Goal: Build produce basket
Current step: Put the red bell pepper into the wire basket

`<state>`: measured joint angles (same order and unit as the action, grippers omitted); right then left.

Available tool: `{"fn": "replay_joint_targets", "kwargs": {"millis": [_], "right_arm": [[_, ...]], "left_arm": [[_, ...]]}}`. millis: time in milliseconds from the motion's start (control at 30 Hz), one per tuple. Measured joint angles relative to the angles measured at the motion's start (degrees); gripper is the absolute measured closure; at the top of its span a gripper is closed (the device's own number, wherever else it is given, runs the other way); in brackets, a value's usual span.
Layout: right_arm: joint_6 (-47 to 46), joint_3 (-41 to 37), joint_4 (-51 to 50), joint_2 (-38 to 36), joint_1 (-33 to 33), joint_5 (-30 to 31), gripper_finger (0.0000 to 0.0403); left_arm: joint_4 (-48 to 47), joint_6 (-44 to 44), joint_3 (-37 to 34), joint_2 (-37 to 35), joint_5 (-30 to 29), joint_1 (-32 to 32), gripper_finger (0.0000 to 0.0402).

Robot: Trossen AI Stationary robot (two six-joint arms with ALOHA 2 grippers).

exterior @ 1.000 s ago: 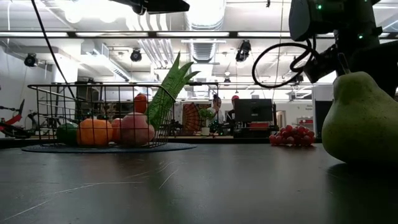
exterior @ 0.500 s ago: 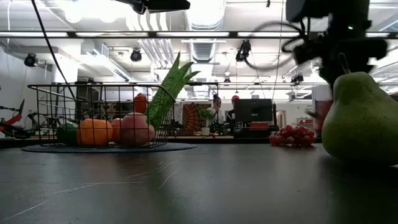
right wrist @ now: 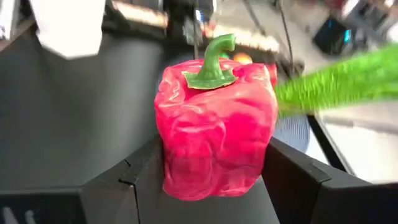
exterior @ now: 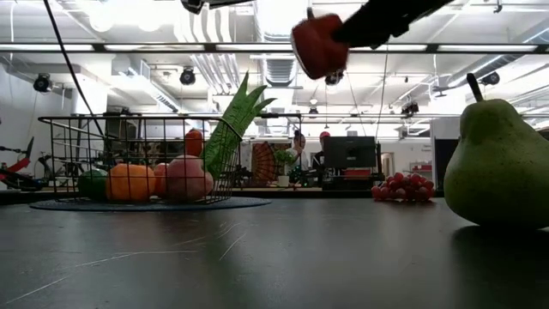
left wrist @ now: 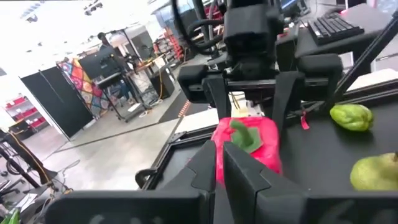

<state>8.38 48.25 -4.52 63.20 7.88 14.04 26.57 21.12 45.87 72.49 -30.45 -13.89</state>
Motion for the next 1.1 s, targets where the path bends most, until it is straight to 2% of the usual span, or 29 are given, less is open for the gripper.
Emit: {"fn": "replay_joint_targets", "kwargs": {"millis": [167, 367, 567, 700, 833, 967, 1100], "right_arm": [[4.06, -6.18, 14.65, 1.06, -0.02, -0.67, 0.0188], [3.76, -12.06, 26.63, 2.59, -0.02, -1.11, 0.0188], [2.08, -13.13, 27.56, 2.6, -0.02, -4.04, 0.0188], [2.13, -13.14, 27.59, 2.6, -0.01, -4.21, 0.0188], [2.16, -13.16, 27.59, 2.59, -0.02, -4.21, 0.0188], [2.32, -13.16, 27.59, 2.58, -0.02, -4.21, 0.0188], [2.3, -13.16, 27.57, 2.58, -0.02, -4.21, 0.0188]], "left_arm": [[0.17, -2.43, 0.63, -0.02, -0.01, -0.02, 0.0366], [-0.11, -7.4, 0.23, -0.09, 0.04, -0.04, 0.028], [-1.51, -11.98, -0.46, 0.78, 0.15, -0.04, 0.0177], [-1.98, -13.26, -0.53, 1.41, 1.47, 0.02, 0.0128], [1.49, -12.83, -0.49, 3.37, 7.49, 0.52, 0.0104], [8.25, -12.04, 0.16, 7.91, 12.19, 2.14, 0.01], [10.38, -10.31, 2.31, 12.86, 12.97, 4.08, 0.01]]}}
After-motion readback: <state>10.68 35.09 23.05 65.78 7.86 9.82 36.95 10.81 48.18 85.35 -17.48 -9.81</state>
